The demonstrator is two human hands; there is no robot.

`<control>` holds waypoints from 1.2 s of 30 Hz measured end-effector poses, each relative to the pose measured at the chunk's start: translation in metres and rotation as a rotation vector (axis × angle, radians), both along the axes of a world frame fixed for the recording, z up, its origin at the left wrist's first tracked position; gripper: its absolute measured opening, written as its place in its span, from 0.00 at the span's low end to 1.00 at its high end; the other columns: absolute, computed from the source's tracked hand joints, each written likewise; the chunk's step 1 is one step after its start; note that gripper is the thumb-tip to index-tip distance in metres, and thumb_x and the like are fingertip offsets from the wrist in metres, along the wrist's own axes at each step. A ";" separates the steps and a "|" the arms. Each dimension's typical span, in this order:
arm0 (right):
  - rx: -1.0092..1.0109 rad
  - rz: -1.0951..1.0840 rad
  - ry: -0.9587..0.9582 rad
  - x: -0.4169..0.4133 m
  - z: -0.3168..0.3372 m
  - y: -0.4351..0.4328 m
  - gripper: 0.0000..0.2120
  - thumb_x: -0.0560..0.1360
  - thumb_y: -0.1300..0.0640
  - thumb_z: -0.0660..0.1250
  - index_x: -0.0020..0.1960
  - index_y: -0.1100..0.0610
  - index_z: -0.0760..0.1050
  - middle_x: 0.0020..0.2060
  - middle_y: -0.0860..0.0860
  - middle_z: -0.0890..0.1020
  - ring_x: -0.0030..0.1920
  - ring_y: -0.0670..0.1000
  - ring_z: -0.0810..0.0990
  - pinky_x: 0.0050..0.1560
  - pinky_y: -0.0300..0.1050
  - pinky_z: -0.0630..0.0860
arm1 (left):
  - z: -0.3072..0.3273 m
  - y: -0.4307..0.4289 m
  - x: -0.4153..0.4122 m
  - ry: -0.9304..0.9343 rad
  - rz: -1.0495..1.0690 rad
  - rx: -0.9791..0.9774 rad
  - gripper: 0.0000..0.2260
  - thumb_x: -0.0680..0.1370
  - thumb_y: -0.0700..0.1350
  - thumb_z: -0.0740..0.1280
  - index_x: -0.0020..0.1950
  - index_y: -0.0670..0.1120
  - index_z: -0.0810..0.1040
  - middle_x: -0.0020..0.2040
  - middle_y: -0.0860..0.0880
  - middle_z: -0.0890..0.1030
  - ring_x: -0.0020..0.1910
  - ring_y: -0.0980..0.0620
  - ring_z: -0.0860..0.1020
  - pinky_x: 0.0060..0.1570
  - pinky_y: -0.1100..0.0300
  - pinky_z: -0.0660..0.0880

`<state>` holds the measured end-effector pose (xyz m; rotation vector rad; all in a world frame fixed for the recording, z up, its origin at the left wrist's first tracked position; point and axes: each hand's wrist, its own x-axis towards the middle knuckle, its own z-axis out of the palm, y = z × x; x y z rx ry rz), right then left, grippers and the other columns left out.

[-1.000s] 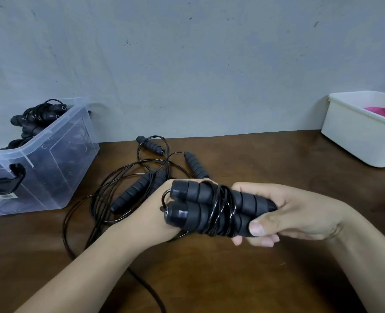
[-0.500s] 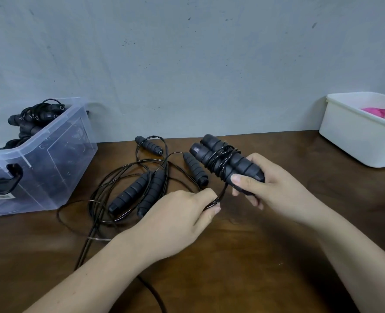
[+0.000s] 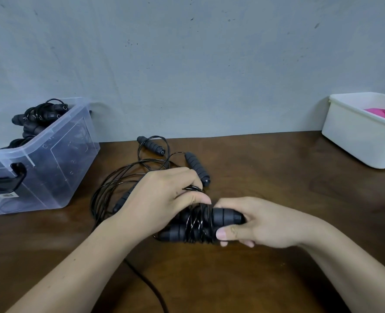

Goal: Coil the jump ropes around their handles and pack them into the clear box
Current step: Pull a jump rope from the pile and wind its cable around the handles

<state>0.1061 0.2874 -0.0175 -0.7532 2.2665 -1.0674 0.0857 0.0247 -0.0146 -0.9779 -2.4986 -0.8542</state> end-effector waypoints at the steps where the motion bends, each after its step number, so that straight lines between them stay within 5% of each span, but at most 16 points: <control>1: -0.024 0.040 -0.036 0.002 0.002 -0.001 0.08 0.84 0.48 0.71 0.57 0.51 0.77 0.51 0.50 0.88 0.37 0.53 0.76 0.39 0.45 0.75 | 0.000 -0.001 -0.002 -0.034 -0.017 0.012 0.12 0.79 0.61 0.72 0.45 0.53 0.82 0.43 0.56 0.82 0.42 0.51 0.82 0.41 0.49 0.78; 6: -0.114 0.162 -0.098 0.006 0.015 0.006 0.07 0.85 0.54 0.70 0.59 0.56 0.77 0.54 0.56 0.87 0.37 0.56 0.74 0.36 0.50 0.70 | -0.006 -0.006 -0.011 -0.120 -0.056 0.100 0.06 0.79 0.53 0.75 0.45 0.52 0.85 0.44 0.56 0.84 0.44 0.50 0.82 0.43 0.50 0.78; 12: -0.353 0.207 -0.124 0.004 0.021 0.015 0.05 0.86 0.64 0.65 0.60 0.63 0.74 0.53 0.62 0.85 0.35 0.57 0.72 0.32 0.51 0.66 | -0.027 -0.014 -0.026 -0.168 -0.065 0.061 0.12 0.79 0.55 0.71 0.51 0.47 0.85 0.49 0.56 0.84 0.50 0.52 0.84 0.52 0.55 0.80; 14: -0.463 0.133 -0.107 0.002 0.018 0.018 0.07 0.86 0.63 0.65 0.63 0.64 0.74 0.52 0.64 0.84 0.35 0.56 0.71 0.32 0.49 0.66 | -0.048 -0.020 -0.030 -0.211 0.097 0.095 0.22 0.75 0.63 0.72 0.56 0.46 0.83 0.51 0.55 0.84 0.52 0.56 0.83 0.56 0.55 0.81; 17: -0.576 0.002 -0.045 -0.002 0.014 0.018 0.11 0.85 0.59 0.65 0.64 0.63 0.75 0.51 0.65 0.84 0.34 0.55 0.71 0.32 0.47 0.65 | -0.042 -0.003 -0.014 -0.069 0.168 -0.038 0.14 0.80 0.57 0.60 0.39 0.53 0.76 0.35 0.59 0.76 0.36 0.58 0.76 0.39 0.64 0.73; 21: -0.634 -0.241 0.035 -0.007 0.011 0.016 0.11 0.87 0.57 0.65 0.66 0.60 0.76 0.52 0.66 0.83 0.34 0.54 0.70 0.34 0.48 0.62 | -0.018 0.014 0.000 -0.004 0.034 -0.149 0.17 0.88 0.61 0.53 0.48 0.55 0.74 0.33 0.54 0.75 0.34 0.55 0.76 0.37 0.53 0.75; 27: -0.444 -0.558 0.249 -0.020 0.004 0.023 0.07 0.85 0.51 0.69 0.59 0.53 0.79 0.47 0.56 0.88 0.34 0.53 0.72 0.33 0.42 0.70 | -0.008 0.011 0.009 0.090 0.048 -0.211 0.14 0.86 0.61 0.57 0.48 0.54 0.73 0.30 0.55 0.70 0.31 0.55 0.73 0.32 0.58 0.72; 32: -0.191 -0.380 0.182 -0.021 0.003 0.026 0.08 0.84 0.50 0.70 0.57 0.54 0.78 0.45 0.54 0.88 0.34 0.51 0.74 0.34 0.38 0.72 | 0.000 0.005 0.006 0.158 0.046 -0.139 0.14 0.84 0.61 0.64 0.49 0.53 0.80 0.36 0.57 0.78 0.36 0.57 0.77 0.36 0.62 0.73; 36: -0.095 -0.172 -0.024 -0.016 0.005 0.024 0.10 0.84 0.49 0.71 0.57 0.56 0.77 0.47 0.56 0.88 0.35 0.53 0.72 0.34 0.41 0.68 | 0.001 0.003 0.003 0.108 -0.002 -0.081 0.17 0.80 0.64 0.68 0.45 0.52 0.82 0.40 0.56 0.79 0.38 0.55 0.79 0.36 0.54 0.77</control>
